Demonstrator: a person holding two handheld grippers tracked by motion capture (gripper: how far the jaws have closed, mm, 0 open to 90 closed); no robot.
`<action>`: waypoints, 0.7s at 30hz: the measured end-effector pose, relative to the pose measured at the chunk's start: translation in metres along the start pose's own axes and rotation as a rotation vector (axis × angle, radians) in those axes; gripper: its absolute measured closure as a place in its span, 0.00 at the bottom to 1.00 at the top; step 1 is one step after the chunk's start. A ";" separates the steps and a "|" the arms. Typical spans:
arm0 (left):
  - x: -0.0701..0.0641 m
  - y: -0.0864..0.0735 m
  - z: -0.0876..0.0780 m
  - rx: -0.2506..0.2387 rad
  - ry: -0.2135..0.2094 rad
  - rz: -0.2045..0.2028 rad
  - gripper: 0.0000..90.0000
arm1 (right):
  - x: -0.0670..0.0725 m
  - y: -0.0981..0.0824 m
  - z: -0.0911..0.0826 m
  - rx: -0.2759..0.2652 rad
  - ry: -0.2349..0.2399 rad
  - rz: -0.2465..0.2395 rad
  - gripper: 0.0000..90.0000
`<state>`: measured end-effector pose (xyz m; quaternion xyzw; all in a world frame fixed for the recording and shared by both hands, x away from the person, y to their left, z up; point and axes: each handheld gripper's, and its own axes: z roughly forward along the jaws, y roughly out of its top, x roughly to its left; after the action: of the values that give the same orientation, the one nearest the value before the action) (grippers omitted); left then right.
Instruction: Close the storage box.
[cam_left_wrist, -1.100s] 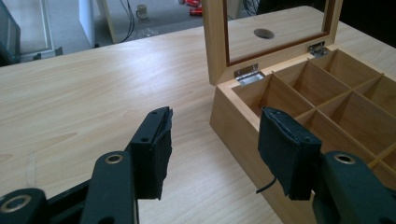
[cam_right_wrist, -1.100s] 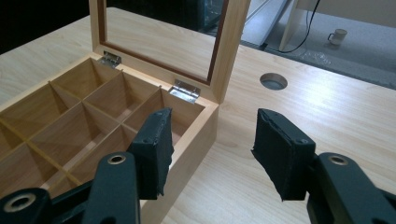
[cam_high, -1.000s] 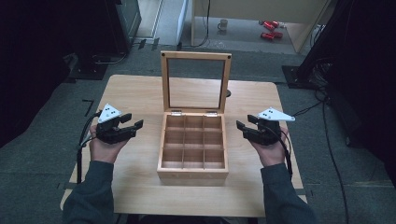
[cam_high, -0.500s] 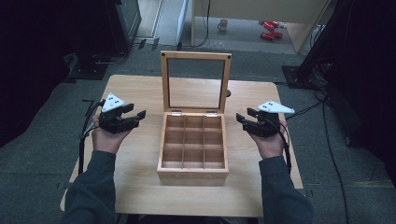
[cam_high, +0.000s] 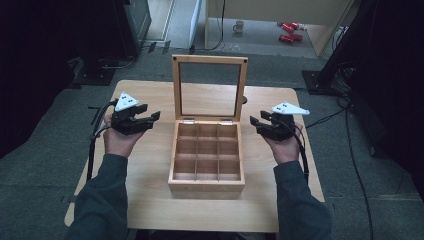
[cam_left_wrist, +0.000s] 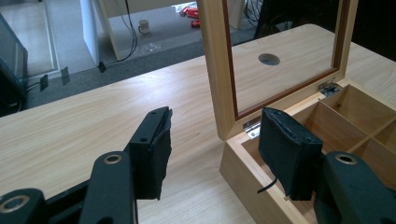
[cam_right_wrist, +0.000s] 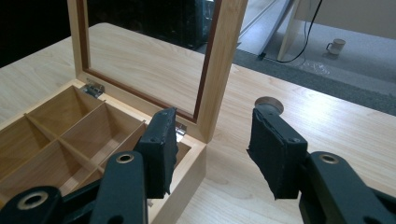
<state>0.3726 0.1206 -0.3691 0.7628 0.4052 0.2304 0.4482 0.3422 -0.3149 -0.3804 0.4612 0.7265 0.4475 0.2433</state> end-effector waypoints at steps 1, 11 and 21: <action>0.000 0.002 0.003 -0.001 -0.003 0.003 0.49 | -0.001 0.002 0.003 -0.001 0.002 0.000 0.58; -0.001 0.015 0.020 0.018 -0.004 0.016 0.50 | -0.002 0.014 0.018 -0.004 0.010 -0.010 0.59; 0.000 0.027 0.036 0.029 -0.010 0.013 0.49 | -0.003 0.027 0.032 -0.008 0.015 -0.023 0.59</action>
<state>0.4093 0.0959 -0.3636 0.7728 0.4013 0.2234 0.4379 0.3802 -0.2993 -0.3720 0.4485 0.7318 0.4511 0.2447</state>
